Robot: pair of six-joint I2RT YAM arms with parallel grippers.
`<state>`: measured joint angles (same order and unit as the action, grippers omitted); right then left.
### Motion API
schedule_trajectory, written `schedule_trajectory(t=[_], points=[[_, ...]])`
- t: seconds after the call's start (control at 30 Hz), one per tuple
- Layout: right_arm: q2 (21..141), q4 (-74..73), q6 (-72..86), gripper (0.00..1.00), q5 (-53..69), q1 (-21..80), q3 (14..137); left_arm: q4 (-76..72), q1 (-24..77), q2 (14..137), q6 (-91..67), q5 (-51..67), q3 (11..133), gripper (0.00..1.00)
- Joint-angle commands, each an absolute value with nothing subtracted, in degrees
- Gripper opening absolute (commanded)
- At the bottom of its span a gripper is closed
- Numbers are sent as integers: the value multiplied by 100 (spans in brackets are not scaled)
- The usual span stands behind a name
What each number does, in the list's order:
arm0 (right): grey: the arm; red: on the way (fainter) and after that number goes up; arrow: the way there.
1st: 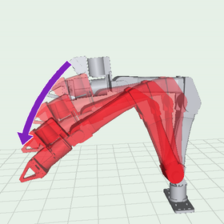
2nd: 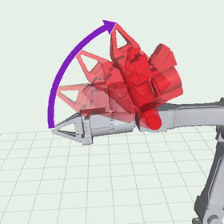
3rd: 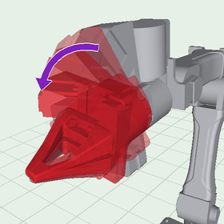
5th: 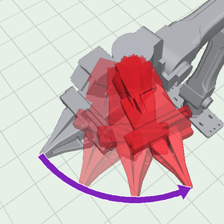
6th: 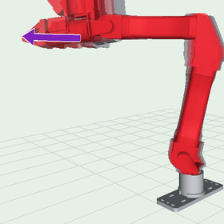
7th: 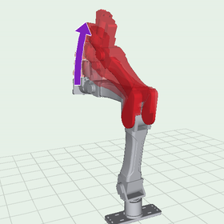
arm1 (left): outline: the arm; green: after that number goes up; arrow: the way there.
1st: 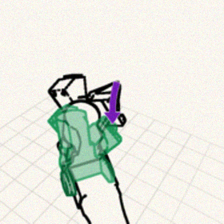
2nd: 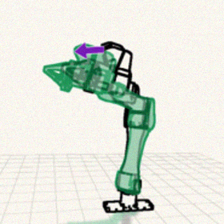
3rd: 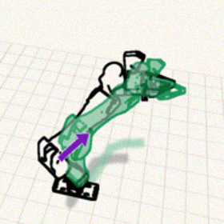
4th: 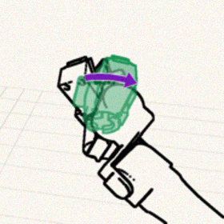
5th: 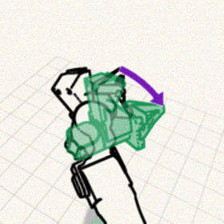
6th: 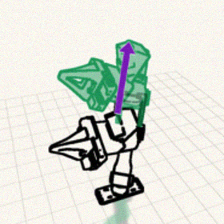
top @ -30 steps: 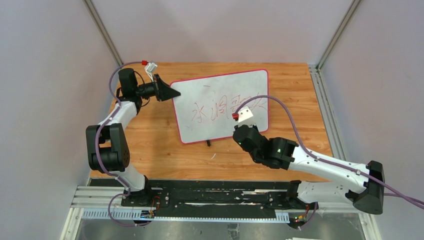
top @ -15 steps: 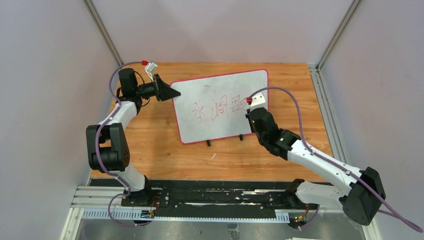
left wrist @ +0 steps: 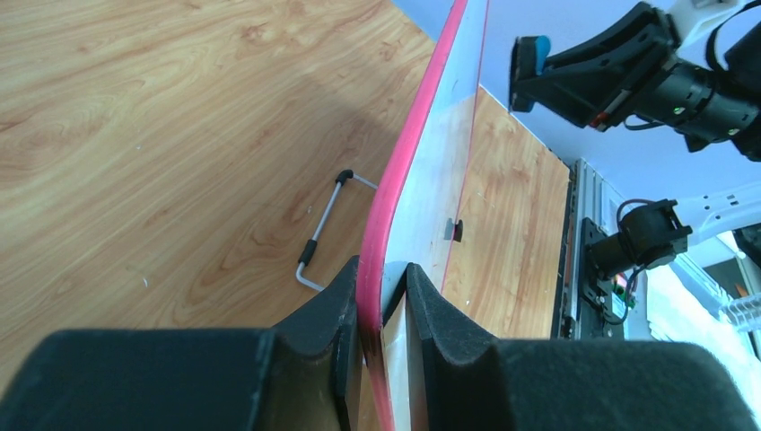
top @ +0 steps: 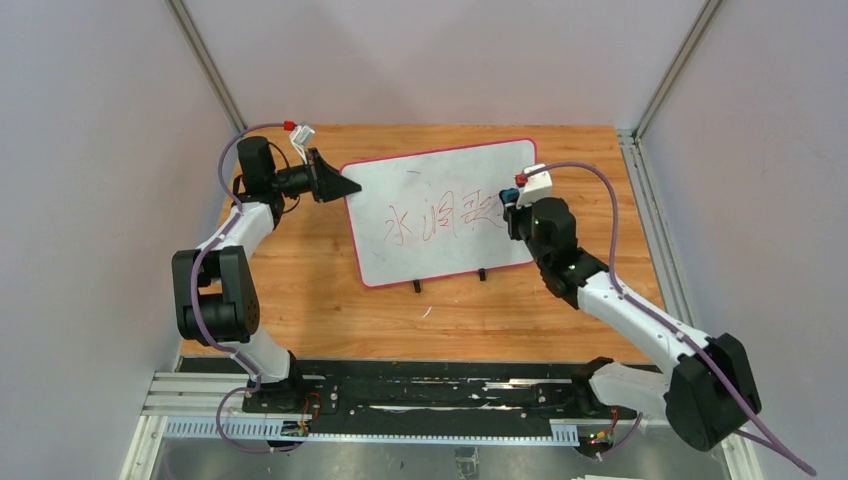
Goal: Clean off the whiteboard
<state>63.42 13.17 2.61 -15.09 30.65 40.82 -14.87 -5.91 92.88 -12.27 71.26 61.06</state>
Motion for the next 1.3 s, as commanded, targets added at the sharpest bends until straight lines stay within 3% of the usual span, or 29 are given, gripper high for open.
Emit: schedule_trajectory(t=[0.0, 0.4, 0.8, 1.0, 1.27], points=[[7046, 1980, 513, 1, -779, 2997, 4282, -1600, -590, 9257, -835, 6868, 6003, 0], [7874, 1967, 782, 1, -493, 3441, 5038, -1600, -606, 9136, -864, 6889, 5942, 0], [9432, 2066, 697, 1, -767, 4780, 6421, -1600, -604, 9130, -868, 6918, 5908, 0], [10131, 1868, 330, 1, -1186, 5482, 7262, -1595, -600, 9069, -879, 6951, 5860, 0], [9978, 1725, 8, 1, -2176, 5501, 6995, -1603, -600, 8975, -870, 6983, 5835, 0]])
